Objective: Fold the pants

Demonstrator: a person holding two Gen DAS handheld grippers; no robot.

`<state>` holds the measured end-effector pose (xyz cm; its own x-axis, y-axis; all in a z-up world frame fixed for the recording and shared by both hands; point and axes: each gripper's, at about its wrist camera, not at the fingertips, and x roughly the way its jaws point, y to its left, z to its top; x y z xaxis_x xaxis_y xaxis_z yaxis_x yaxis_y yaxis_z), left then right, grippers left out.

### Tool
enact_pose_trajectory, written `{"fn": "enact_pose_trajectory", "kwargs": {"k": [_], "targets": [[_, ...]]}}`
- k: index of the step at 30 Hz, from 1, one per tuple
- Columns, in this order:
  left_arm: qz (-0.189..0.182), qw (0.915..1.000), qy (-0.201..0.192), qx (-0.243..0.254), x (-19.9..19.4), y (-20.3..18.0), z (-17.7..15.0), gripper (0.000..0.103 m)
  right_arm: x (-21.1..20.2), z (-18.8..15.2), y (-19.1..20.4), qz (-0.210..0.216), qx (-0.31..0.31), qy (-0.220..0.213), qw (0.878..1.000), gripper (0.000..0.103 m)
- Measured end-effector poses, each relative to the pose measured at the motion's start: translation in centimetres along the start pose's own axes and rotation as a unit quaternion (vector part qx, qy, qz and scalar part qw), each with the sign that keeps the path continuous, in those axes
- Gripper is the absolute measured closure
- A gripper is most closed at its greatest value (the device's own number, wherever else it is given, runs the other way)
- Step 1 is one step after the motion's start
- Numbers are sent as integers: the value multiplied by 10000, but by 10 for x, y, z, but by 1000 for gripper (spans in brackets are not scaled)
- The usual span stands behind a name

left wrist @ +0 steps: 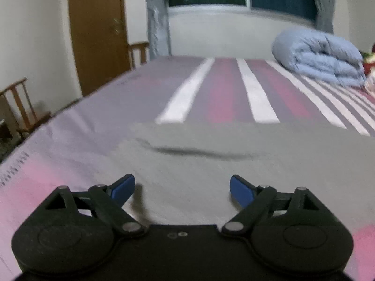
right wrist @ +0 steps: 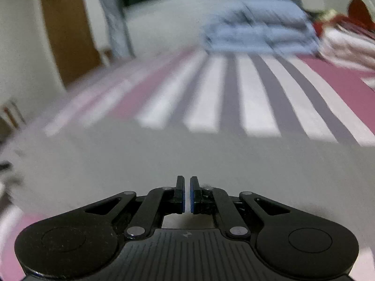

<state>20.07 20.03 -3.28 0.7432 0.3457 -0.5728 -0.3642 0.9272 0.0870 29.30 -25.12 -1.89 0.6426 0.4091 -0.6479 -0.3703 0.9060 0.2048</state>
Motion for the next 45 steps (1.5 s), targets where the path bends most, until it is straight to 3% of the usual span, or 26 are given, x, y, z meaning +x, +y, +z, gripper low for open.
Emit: {"fn": "enact_pose_trajectory", "kwargs": {"k": [2, 4, 8, 12, 13, 17, 20, 21, 22, 23, 25, 31, 33, 34, 36, 42, 45], "targets": [[53, 9992, 339, 192, 12, -8, -9, 18, -5, -9, -23, -183, 437, 85, 9988, 100], [72, 9995, 307, 75, 11, -6, -14, 18, -31, -15, -53, -409, 1011, -235, 9938, 100], [87, 9995, 225, -213, 3, -6, -13, 17, -86, -16, -105, -1019, 1469, -1004, 9788, 100], [272, 9988, 252, -330, 3, -18, -24, 17, -84, -28, -162, -1813, 1837, -509, 9648, 100], [299, 9984, 221, -425, 1, -17, -23, 17, -86, -34, -179, -1851, 2105, -398, 9591, 100], [343, 9977, -248, -535, -19, -21, -24, 15, -137, -58, -220, -1543, 3158, -1267, 9276, 100], [350, 9967, -436, -589, -22, -28, -30, 9, -158, -74, -232, -1346, 3620, -1488, 9103, 98], [367, 9968, -384, -593, -19, -30, -34, 9, -161, -79, -237, -1302, 3781, -1444, 9051, 95], [339, 9972, -290, -597, -16, -32, -38, 9, -162, -82, -242, -1246, 3930, -1415, 9000, 77], [331, 9971, -247, -645, -13, -33, -42, 9, -164, -85, -246, -1170, 4091, -1490, 8926, 49], [273, 9959, -221, -828, -12, -29, -43, 7, -168, -91, -255, -1030, 4278, -1739, 8810, 37], [257, 9957, -179, -870, -9, -27, -46, 6, -152, -89, -278, -509, 4768, -1644, 8620, 38], [249, 9956, -178, -880, -9, -27, -47, 6, -148, -88, -279, -587, 4822, -1684, 8577, 44], [234, 9955, -169, -901, -8, -26, -47, 6, -148, -89, -280, -566, 4855, -1769, 8543, 53], [216, 9954, -162, -921, -8, -26, -48, 6, -149, -90, -282, -510, 4949, -1923, 8458, 57], [162, 9950, -149, -976, -7, -24, -49, 6, -137, -86, -292, -466, 5089, -1822, 8400, 62], [137, 9947, -140, -1007, -6, -23, -49, 6, -132, -86, -297, -475, 5115, -1780, 8393, 69]]}}
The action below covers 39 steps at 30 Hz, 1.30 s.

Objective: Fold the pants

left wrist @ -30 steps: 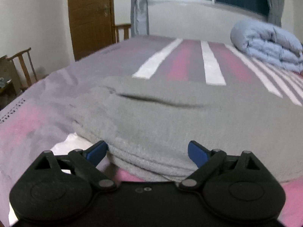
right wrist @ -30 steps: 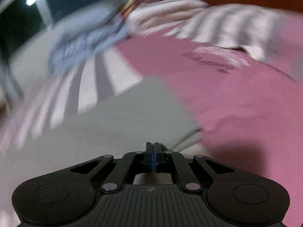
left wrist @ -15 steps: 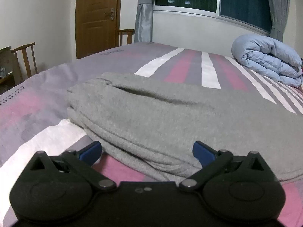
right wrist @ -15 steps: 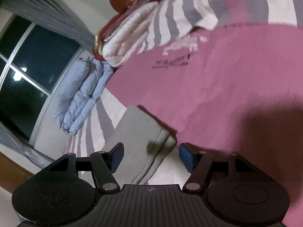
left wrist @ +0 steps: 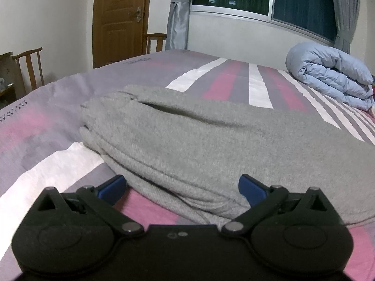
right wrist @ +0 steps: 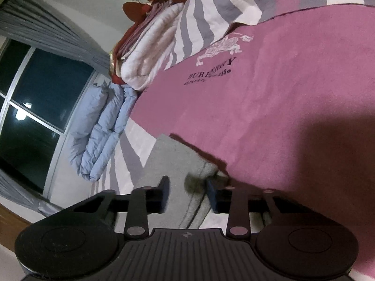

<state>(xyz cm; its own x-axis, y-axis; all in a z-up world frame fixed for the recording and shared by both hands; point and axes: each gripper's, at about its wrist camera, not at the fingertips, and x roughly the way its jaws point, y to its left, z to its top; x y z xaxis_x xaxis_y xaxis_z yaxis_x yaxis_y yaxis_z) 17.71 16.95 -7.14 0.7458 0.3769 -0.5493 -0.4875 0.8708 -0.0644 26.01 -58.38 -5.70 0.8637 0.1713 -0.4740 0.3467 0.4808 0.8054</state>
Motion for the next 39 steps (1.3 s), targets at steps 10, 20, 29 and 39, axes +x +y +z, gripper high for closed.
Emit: {"fn": "enact_pose_trajectory", "kwargs": {"k": [10, 20, 29, 39], "targets": [[-8, 10000, 17, -30, 0, 0, -1, 6, -6, 3, -8, -4, 65, 76, 10000, 92], [3, 10000, 14, -26, -1, -1, -2, 6, -31, -16, 5, 41, -579, -34, 9983, 81], [-61, 9999, 40, -92, -1, 1, -1, 6, -29, -31, 10, -118, -576, 110, 9982, 80], [-302, 9969, -567, -459, -24, 31, 12, 28, -31, -37, 10, -186, -597, 150, 9979, 79]]}}
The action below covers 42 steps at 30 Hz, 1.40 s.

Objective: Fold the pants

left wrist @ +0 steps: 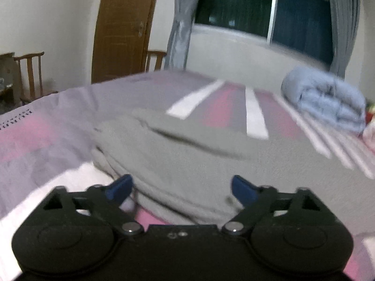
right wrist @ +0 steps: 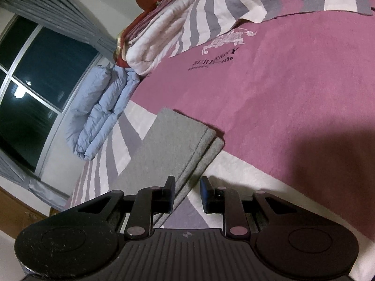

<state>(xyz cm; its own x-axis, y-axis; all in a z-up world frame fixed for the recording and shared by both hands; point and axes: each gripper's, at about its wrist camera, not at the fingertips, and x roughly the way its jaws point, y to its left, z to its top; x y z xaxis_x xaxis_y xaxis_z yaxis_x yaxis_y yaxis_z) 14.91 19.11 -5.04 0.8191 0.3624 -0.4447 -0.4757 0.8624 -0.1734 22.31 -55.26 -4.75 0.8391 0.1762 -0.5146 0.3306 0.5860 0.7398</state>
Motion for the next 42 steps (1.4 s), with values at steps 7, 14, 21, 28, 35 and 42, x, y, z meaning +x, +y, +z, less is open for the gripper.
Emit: {"fn": "enact_pose_trajectory", "kwargs": {"k": [7, 14, 21, 28, 35, 42], "targets": [[-29, 9938, 214, -1087, 22, 56, 21, 48, -1, 1, -1, -21, -29, 4, 10000, 79], [-368, 9861, 442, -1558, 45, 85, 33, 52, 1, -3, 4, -87, -98, 38, 9999, 78], [-257, 9902, 435, -1304, 38, 76, 35, 62, 5, -8, 5, -109, -94, 11, 9999, 76], [-298, 9928, 544, -1029, 63, 86, 58, 88, 7, -4, 3, -32, 52, 38, 10000, 69], [-142, 9955, 715, -611, 66, 86, 38, 88, 19, 4, -10, 202, 754, 143, 9968, 68], [-56, 9956, 806, -469, 68, 81, 42, 86, 34, 21, -28, 459, 1946, 191, 9796, 79]]}}
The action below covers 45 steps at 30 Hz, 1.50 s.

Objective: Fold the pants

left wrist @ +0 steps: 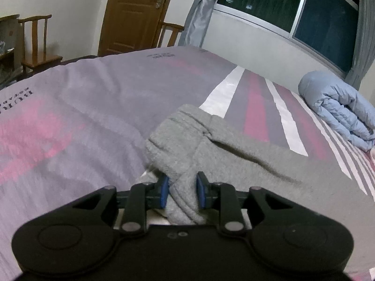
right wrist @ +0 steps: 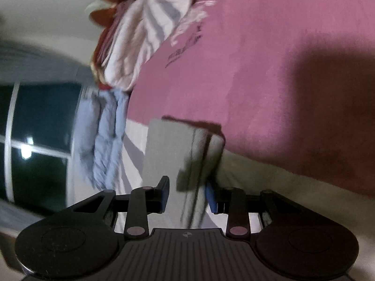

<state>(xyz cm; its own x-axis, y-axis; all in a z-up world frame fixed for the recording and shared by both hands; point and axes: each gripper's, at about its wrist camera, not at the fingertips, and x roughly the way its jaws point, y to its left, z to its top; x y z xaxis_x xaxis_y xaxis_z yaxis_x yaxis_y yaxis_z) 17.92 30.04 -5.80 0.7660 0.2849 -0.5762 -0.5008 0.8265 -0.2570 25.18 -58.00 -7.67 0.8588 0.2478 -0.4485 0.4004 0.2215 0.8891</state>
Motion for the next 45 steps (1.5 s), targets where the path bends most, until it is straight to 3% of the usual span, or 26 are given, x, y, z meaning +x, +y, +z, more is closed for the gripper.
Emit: {"fn": "enact_pose_trajectory", "kwargs": {"k": [1, 4, 6, 7, 11, 12, 13, 15, 19, 24, 31, 34, 36, 39, 42, 45], "targets": [[2, 10000, 13, 5, 0, 0, 1, 86, 1, 4, 7, -49, -231, 5, 9997, 95], [-14, 10000, 40, 53, -1, 1, 1, 85, -9, 7, 30, 228, -835, -206, 9960, 95], [-17, 10000, 50, 75, 0, 0, 2, 85, -4, 3, 29, -250, -1307, -182, 9909, 95], [-23, 10000, 62, 59, 0, 0, 3, 85, 0, 3, 20, -418, -1188, -117, 9920, 95], [127, 9993, 32, 349, -9, -10, 9, 76, 0, 1, 4, -259, -1031, -81, 9943, 90], [253, 9987, -44, 436, -14, -13, 9, 59, -2, 0, 5, -265, -1074, -57, 9938, 87], [432, 9976, -175, 515, -22, -17, 10, 31, -5, 0, 7, -266, -1123, -66, 9933, 82], [578, 9950, -586, 563, -41, -24, 7, 11, -11, -2, 12, -217, -1277, -112, 9915, 70], [433, 9927, -714, 868, -56, -48, -5, 11, -9, -6, 21, -377, -1805, -30, 9828, 65], [76, 9951, -502, 851, -57, -94, -35, 11, 1, -7, 19, -481, -1739, -63, 9836, 65], [-667, 9842, -116, 1639, -44, -232, -96, 10, -1, -16, 24, -391, -2034, 48, 9783, 65], [-717, 9796, 143, 1871, -35, -274, -120, 10, -2, -15, 25, -432, -2248, 89, 9734, 65], [-728, 9786, 191, 1917, -34, -285, -127, 10, -1, -13, 24, -397, -2301, 150, 9722, 65], [-894, 9847, 296, 1465, -44, -302, -133, 10, 0, -11, 19, -291, -2179, 119, 9755, 65], [-949, 9816, 248, 1639, -49, -326, -146, 10, 0, -14, 19, -267, -2278, 95, 9733, 65], [-812, 9818, 381, 1673, -43, -325, -154, 10, -1, -11, 18, -183, -2216, 144, 9749, 65]]}}
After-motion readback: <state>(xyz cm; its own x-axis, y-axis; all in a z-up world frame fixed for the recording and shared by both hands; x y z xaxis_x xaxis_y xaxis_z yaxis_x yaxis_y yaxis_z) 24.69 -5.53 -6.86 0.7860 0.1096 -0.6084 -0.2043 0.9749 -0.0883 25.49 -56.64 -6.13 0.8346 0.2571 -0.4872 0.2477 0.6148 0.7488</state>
